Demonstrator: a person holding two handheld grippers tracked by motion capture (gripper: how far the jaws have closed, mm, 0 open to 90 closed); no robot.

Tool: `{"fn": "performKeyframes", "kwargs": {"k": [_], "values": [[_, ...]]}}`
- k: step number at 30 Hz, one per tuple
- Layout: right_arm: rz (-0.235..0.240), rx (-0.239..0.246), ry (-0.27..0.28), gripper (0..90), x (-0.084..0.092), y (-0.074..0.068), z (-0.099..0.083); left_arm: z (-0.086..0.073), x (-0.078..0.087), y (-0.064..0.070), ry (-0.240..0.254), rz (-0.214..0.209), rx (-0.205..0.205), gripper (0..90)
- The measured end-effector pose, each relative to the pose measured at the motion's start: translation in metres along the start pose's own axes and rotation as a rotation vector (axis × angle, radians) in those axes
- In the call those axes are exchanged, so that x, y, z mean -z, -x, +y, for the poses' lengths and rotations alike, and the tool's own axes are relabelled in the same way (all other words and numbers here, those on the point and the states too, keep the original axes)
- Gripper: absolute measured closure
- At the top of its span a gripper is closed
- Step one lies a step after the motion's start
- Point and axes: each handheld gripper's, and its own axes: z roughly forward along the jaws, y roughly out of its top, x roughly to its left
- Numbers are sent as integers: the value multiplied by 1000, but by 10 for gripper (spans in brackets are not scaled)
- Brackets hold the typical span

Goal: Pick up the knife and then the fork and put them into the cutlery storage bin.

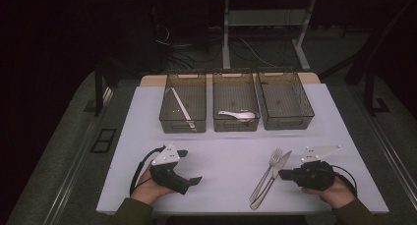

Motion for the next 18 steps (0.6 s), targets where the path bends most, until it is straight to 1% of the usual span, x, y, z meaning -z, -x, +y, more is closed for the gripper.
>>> {"fn": "performKeyframes", "kwargs": {"k": [4,9,13,18], "values": [[15,22,-23,896,-8,-5,0,0,-1,1,6,-1,7,0],[29,37,-51,896,-17,-10,1,0,-2,1,-1,-1,6,0],[36,52,-49,897,-25,-15,4,-1,-2,1,-2,-2,3,0],[39,77,-68,897,-35,-20,9,0,-3,1,-9,-3,-2,0]]}}
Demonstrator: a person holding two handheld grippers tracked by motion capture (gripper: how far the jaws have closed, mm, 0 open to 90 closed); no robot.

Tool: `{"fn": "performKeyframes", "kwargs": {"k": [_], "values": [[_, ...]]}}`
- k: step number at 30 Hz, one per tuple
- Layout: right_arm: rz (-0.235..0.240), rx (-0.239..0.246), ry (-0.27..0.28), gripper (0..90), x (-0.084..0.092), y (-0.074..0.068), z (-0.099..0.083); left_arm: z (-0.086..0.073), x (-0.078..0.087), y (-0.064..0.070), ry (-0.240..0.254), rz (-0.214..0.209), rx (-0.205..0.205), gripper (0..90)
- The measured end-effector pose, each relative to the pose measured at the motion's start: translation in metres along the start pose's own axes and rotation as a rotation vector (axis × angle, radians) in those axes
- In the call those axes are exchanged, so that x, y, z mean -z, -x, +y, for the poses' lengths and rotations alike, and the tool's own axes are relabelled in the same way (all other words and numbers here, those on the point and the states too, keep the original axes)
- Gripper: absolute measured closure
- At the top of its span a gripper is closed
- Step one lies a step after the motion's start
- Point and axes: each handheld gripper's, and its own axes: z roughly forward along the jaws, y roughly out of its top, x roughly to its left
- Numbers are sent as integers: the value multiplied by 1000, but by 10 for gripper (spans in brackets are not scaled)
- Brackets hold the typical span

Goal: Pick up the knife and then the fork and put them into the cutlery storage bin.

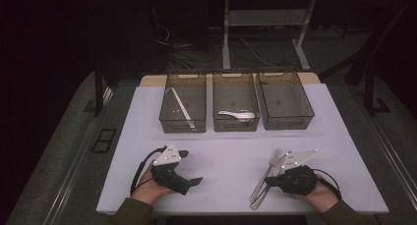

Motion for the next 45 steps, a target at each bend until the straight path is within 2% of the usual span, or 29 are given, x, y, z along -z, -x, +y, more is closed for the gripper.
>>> {"fn": "performKeyframes", "kwargs": {"k": [7,12,26,45], "values": [[4,16,-25,897,-10,-4,4,0,0,0,1,0,-2,0],[-12,33,-54,897,-16,-6,3,0,0,0,0,0,1,0],[-20,47,-46,897,-23,-7,8,0,0,1,-3,1,0,0],[-40,65,-45,897,-44,1,33,0,0,1,-1,-1,1,0]]}}
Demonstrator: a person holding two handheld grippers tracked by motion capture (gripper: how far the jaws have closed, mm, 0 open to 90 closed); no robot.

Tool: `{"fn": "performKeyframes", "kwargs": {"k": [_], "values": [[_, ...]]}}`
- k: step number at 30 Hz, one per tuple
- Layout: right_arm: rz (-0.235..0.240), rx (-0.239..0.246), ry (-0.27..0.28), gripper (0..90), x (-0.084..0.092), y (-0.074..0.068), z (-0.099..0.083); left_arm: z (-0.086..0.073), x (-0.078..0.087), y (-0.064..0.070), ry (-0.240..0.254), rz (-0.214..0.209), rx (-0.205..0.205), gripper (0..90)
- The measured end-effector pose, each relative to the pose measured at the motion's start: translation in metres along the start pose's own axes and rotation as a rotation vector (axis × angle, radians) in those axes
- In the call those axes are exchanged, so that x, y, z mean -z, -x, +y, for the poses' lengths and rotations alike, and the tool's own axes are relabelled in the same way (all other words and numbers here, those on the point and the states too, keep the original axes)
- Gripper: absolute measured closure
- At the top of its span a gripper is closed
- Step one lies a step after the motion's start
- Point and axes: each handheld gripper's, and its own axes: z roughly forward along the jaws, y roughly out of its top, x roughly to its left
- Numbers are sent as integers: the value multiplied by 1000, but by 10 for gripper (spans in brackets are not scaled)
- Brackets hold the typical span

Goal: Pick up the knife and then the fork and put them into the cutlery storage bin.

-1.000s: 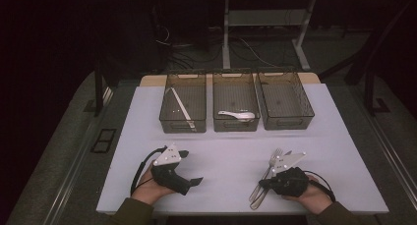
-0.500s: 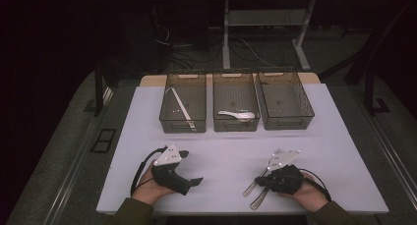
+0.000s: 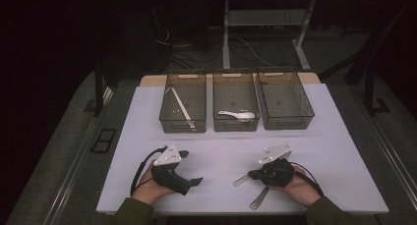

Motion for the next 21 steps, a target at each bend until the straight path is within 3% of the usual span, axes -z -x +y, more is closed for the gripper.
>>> {"fn": "performKeyframes", "kwargs": {"k": [21], "values": [[-38,-17,8,898,-24,20,29,0,1,-1,8,-1,3,0]]}}
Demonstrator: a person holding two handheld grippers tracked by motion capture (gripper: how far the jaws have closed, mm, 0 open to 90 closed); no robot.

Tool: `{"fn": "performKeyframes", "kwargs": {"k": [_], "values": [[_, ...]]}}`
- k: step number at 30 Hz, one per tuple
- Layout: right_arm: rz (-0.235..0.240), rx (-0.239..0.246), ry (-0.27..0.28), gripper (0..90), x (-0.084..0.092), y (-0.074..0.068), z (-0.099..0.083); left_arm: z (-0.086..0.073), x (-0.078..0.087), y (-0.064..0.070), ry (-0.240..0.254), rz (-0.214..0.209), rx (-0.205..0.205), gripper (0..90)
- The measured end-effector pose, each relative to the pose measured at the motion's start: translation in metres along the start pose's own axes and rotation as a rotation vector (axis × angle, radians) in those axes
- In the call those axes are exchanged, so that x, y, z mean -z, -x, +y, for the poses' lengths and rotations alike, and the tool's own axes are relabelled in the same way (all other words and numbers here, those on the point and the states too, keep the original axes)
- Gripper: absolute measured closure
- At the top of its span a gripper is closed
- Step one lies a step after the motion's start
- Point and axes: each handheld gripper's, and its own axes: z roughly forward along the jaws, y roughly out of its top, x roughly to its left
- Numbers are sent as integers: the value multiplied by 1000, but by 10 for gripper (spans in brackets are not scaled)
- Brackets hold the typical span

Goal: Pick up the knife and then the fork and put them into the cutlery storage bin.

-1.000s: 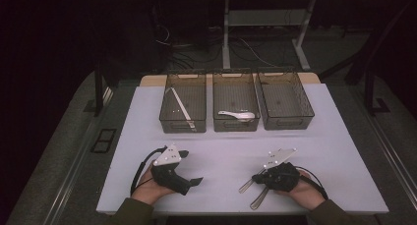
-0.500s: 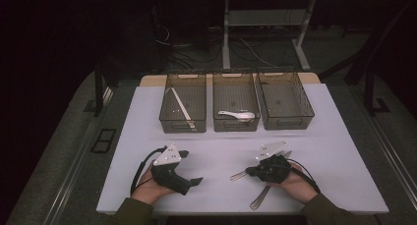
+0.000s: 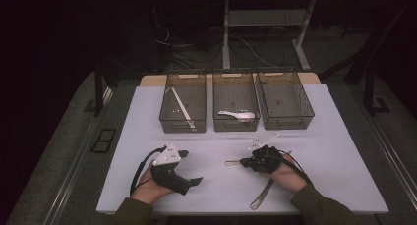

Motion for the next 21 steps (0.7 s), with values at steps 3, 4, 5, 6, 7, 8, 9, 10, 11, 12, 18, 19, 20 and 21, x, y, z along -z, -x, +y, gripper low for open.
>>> {"fn": "performKeyframes", "kwargs": {"k": [3,4,5,6,7,8,9,10,11,12,18,19,20,21], "values": [[5,-4,0,897,-2,2,2,0,0,0,1,0,1,0],[4,-6,0,897,-2,2,2,0,0,0,0,0,0,0],[2,-3,2,897,-2,2,2,0,1,0,-1,0,-2,0],[-1,-2,4,897,-2,2,2,0,1,0,-1,0,-3,0],[3,-8,8,897,0,2,2,0,1,0,-1,1,-5,0],[11,-16,17,897,2,3,2,0,1,0,0,1,-6,0],[16,-22,26,897,5,3,2,0,1,-1,3,2,-5,0],[18,-26,34,897,11,3,1,0,2,-1,-1,3,-5,0],[16,-27,39,897,16,3,0,0,2,-1,4,4,-3,0],[15,-28,42,897,22,2,-2,0,2,-1,4,4,-2,0],[30,-39,51,897,51,-9,-28,0,1,0,3,4,-5,0],[36,-38,53,897,55,-11,-33,0,1,0,3,5,-4,0],[34,-35,54,897,60,-14,-38,1,1,0,3,6,-3,0],[34,-36,53,897,64,-16,-42,1,1,1,2,7,-2,0]]}}
